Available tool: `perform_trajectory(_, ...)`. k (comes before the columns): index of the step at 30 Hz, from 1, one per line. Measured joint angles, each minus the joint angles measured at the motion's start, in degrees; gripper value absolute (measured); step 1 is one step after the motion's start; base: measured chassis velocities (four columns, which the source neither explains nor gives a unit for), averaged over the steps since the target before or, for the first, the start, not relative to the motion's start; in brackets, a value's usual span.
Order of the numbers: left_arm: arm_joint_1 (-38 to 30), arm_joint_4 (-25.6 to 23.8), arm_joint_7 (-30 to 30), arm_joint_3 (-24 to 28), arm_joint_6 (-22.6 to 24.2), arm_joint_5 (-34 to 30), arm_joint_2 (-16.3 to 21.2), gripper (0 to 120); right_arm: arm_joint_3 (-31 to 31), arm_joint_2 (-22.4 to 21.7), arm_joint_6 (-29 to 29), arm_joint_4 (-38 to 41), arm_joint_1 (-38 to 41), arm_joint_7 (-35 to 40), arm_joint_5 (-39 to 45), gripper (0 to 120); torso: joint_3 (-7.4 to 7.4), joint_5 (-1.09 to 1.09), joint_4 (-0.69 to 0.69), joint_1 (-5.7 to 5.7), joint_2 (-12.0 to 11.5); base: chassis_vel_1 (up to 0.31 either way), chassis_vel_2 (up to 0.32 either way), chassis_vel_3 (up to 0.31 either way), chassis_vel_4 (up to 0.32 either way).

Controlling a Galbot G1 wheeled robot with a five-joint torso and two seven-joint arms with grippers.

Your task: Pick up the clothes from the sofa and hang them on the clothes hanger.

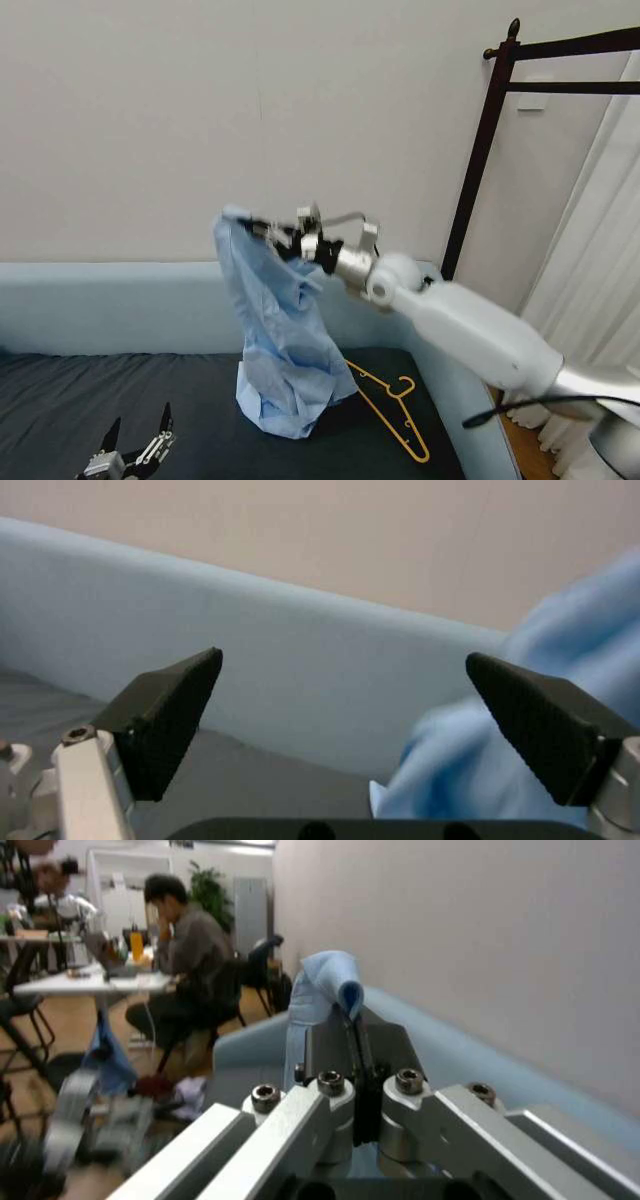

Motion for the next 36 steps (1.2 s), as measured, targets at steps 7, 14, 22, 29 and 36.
perform_trajectory(7,-4.2,2.0,0.6,1.3,2.2,-1.2,3.5,96,7.2,-5.0,4.2,-4.1,-18.9,-6.0,-8.4,0,-0.01,-0.03,0.03,-0.01,0.0,0.0,0.0,0.0,0.0)
perform_trajectory(14,-8.0,7.4,6.9,3.7,0.9,0.7,11.4,96,14.3,-3.2,5.4,-6.3,-24.0,1.7,-12.3,0,0.0,-0.04,0.06,0.0,0.0,0.0,0.0,0.0,0.0)
perform_trajectory(22,-15.4,14.5,10.8,6.5,-0.1,4.3,20.3,96,21.6,-4.6,-7.7,3.3,-29.7,33.6,-16.3,0,0.0,-0.04,0.03,0.0,0.0,0.0,0.0,0.0,0.0)
perform_trajectory(29,-16.5,16.6,11.2,9.7,0.4,5.4,19.2,96,26.1,-5.5,-13.3,9.8,-39.4,43.6,-16.4,0,0.0,-0.05,0.04,0.0,0.0,0.0,0.0,0.0,0.0)
perform_trajectory(36,-21.1,21.5,20.0,15.1,0.0,1.3,24.4,97,26.0,-6.3,-5.7,13.7,-43.5,33.7,-23.8,0,0.0,-0.04,0.07,0.0,0.0,0.0,0.0,0.0,0.0)
